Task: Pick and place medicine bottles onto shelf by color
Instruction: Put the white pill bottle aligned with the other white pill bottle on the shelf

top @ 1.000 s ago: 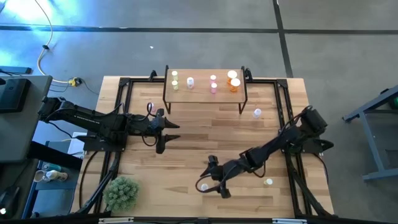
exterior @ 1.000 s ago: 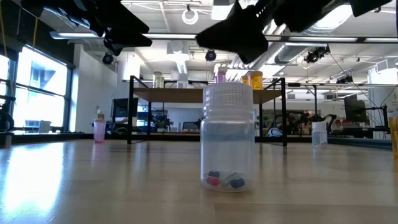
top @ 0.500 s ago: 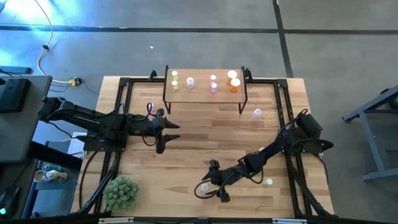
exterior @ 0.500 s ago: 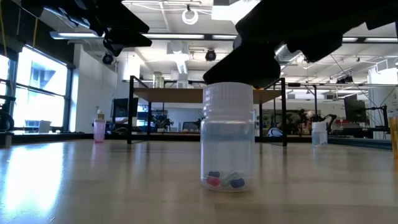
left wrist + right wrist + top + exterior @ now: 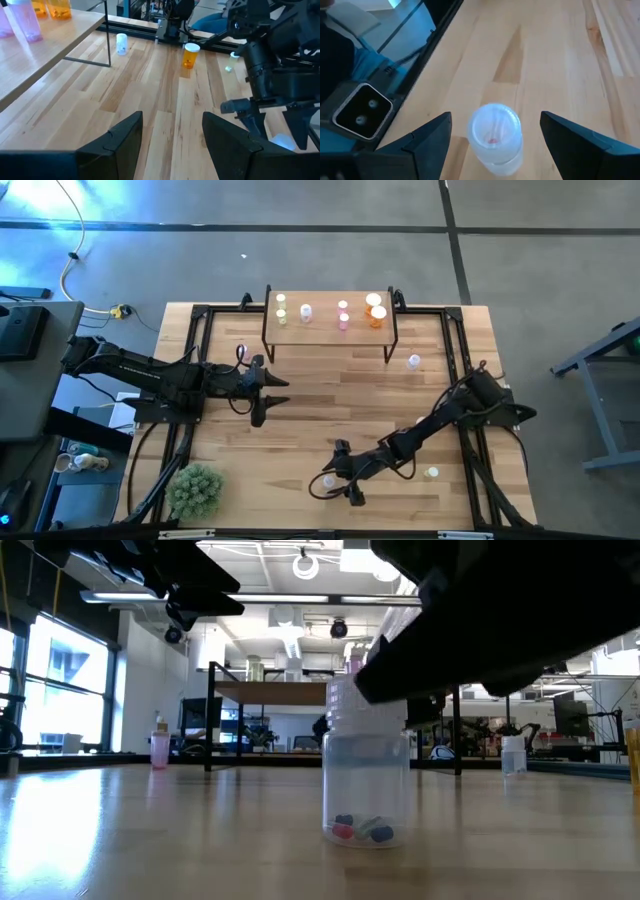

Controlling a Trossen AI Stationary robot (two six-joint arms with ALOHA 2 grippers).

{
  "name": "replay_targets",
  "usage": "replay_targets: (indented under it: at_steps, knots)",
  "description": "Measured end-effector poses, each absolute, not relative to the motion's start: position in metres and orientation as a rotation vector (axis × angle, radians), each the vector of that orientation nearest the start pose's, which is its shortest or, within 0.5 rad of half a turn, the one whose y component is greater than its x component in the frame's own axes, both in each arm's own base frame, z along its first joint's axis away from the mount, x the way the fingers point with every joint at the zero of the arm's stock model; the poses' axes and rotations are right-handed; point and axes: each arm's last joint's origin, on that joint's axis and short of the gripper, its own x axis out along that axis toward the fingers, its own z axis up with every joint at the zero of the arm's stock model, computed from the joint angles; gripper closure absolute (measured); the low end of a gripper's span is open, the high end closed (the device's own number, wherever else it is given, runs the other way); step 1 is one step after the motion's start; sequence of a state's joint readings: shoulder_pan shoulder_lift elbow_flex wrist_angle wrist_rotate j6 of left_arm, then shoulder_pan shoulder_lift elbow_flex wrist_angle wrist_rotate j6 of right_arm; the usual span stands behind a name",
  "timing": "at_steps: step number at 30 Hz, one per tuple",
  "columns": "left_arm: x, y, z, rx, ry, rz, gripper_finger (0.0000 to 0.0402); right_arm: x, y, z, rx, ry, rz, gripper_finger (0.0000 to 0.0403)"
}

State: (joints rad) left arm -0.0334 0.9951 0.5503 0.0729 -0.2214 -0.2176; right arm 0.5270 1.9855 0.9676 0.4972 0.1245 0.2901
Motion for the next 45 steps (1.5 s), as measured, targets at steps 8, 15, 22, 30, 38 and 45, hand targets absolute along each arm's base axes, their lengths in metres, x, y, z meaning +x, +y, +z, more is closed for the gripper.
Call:
replay_targets:
  at_steps: [8, 15, 22, 30, 38, 45]
  knots:
    - [0.213, -0.001, 0.239, -0.167, 0.347, 0.227, 0.0204, 0.337, 0.196, 0.118, 0.114, 0.554, 0.317, 0.0168]
    - [0.213, -0.001, 0.239, -0.166, 0.347, 0.228, 0.0204, 0.337, 0.196, 0.118, 0.128, 0.554, 0.305, 0.0242]
    - [0.213, -0.001, 0.239, -0.166, 0.347, 0.227, 0.0204, 0.338, 0.196, 0.119, 0.142, 0.547, 0.301, 0.0281]
    - [0.213, -0.001, 0.239, -0.156, 0.349, 0.226, 0.0204, 0.342, 0.185, 0.141, 0.164, 0.457, 0.201, 0.0267]
    - [0.213, -0.001, 0.239, -0.097, 0.357, 0.215, 0.0204, 0.356, 0.144, 0.174, 0.186, 0.358, 0.090, 0.0266]
    - [0.211, 0.001, 0.235, -0.001, 0.404, 0.265, 0.0204, 0.363, 0.094, 0.208, 0.145, 0.261, -0.016, 0.0265]
